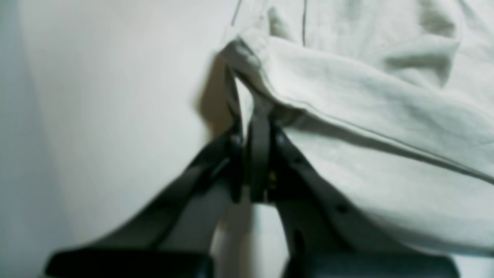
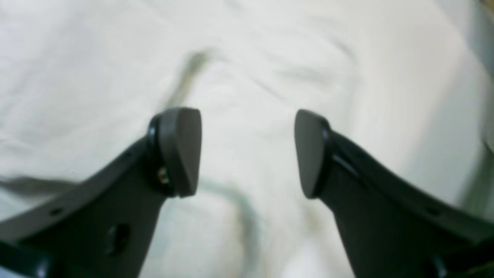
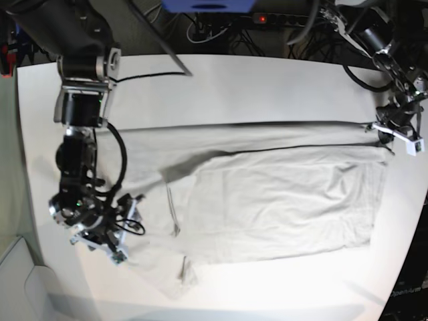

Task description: Layout the t-shirt on the table in an organized manner, then fold the t-shirt properly

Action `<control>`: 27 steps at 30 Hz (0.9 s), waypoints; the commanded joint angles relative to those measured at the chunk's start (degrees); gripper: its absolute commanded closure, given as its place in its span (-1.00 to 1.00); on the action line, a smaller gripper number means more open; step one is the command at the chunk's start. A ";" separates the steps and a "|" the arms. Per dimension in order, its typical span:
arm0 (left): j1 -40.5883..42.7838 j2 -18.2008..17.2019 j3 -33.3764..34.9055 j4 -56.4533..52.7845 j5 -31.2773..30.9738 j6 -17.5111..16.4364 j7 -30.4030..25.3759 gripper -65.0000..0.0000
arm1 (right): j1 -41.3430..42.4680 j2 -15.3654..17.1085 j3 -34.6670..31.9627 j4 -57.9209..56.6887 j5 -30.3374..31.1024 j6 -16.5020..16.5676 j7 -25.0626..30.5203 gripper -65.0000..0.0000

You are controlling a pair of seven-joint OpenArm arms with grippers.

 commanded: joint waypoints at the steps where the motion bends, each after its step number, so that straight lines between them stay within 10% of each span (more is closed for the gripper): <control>1: -0.83 -1.07 0.03 1.02 -0.85 -0.02 -1.09 0.99 | -1.03 0.89 0.97 2.53 0.64 -0.71 -0.64 -0.19; 27: -0.04 -1.16 0.03 1.02 -0.76 -0.02 -1.09 0.99 | -22.30 2.65 15.04 14.67 0.81 -0.71 -1.60 -0.01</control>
